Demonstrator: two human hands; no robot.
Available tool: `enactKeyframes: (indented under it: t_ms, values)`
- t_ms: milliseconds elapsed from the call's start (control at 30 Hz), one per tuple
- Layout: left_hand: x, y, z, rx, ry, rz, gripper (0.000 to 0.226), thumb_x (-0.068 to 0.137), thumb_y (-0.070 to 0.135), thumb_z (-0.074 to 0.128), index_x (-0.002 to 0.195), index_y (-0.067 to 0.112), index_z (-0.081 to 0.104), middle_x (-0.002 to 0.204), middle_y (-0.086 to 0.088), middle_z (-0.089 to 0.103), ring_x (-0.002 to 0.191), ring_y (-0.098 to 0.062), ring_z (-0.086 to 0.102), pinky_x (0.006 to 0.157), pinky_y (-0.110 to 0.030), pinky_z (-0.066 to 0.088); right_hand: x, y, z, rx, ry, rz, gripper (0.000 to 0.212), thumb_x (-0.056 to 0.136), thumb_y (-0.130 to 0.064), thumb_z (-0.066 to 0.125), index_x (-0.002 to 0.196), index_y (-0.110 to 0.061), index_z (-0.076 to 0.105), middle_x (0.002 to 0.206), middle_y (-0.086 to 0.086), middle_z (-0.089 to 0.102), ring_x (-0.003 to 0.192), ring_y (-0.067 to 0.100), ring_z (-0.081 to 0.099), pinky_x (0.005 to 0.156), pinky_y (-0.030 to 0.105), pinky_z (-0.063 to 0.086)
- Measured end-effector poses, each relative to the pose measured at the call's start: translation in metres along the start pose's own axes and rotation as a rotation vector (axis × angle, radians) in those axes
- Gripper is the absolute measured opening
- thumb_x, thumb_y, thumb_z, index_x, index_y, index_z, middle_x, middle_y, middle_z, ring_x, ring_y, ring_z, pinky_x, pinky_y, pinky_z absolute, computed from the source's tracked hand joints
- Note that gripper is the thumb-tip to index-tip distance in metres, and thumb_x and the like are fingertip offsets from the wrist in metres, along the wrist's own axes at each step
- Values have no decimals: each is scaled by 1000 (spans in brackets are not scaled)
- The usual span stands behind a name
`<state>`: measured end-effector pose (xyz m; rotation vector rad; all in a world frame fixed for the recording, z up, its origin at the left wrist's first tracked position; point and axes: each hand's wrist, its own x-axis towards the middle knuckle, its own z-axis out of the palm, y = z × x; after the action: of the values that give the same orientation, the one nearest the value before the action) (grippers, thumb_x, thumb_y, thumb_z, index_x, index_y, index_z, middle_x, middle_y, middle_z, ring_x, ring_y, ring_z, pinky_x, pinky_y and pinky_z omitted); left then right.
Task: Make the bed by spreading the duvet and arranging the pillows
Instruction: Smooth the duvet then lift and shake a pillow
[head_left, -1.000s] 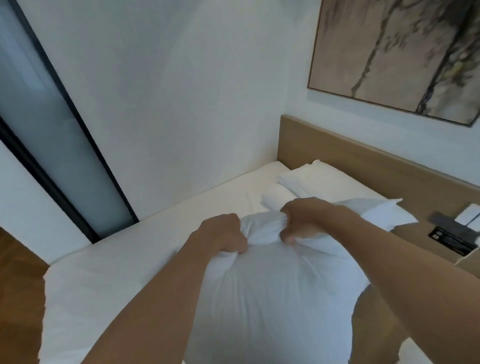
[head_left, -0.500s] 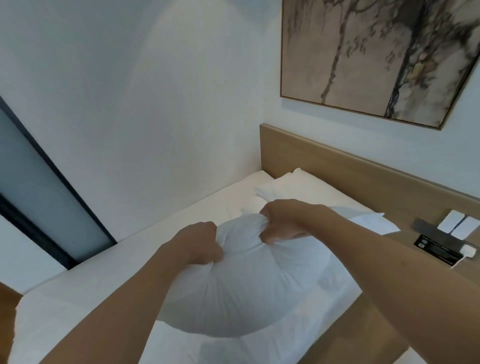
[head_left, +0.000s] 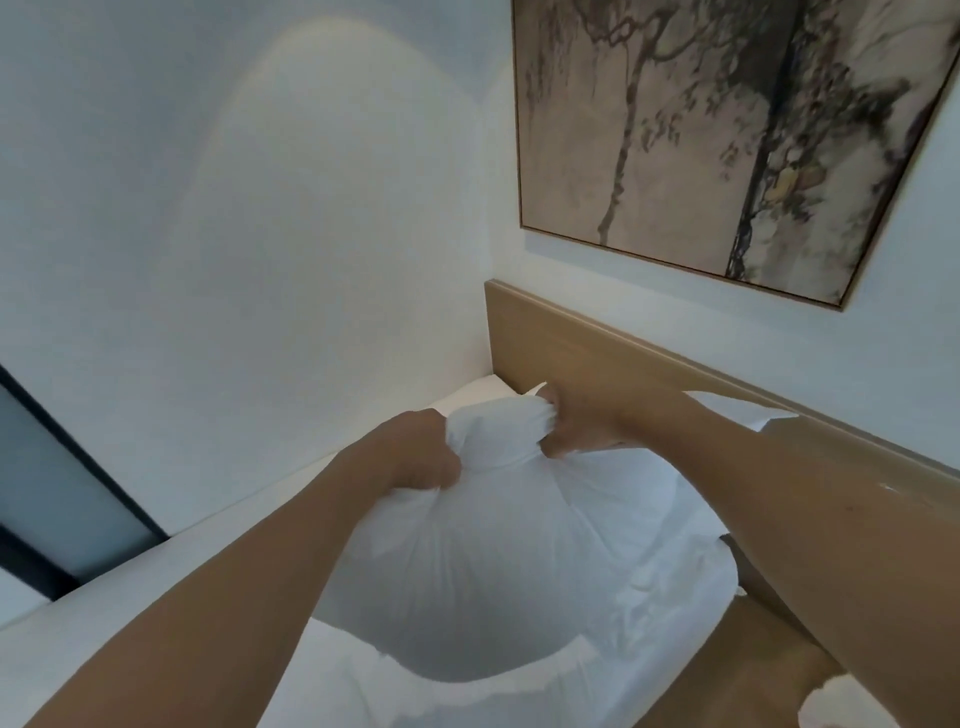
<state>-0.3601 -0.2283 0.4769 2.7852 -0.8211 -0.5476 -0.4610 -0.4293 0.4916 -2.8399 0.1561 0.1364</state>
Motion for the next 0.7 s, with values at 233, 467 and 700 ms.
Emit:
enactKeyframes:
  t_ms: [233,467,700]
  values:
    - [62,49,16,-128,11,-83,43,58,24,69,98,12,62,100,-4,64,91,-22,60,64,-28,45,55,80,-17,-134,-22,-105,21,62,-40,68,76,-26,60,72,-7,63,71,17,61,62,32,51]
    - [134,95,-10,-3,234,-65,27,63,28,59,90,24,61,86,3,65,83,-21,62,66,-27,46,102,141,-50,-189,119,-148,25,72,-40,69,92,-26,70,83,-6,70,77,17,64,71,33,55]
    - [181,176,-47,264,726,-4,23,73,28,59,96,23,59,93,-2,67,87,-30,63,65,-29,36,132,218,-111,-420,551,-311,22,80,-39,62,76,-18,55,69,0,65,62,28,62,57,31,49]
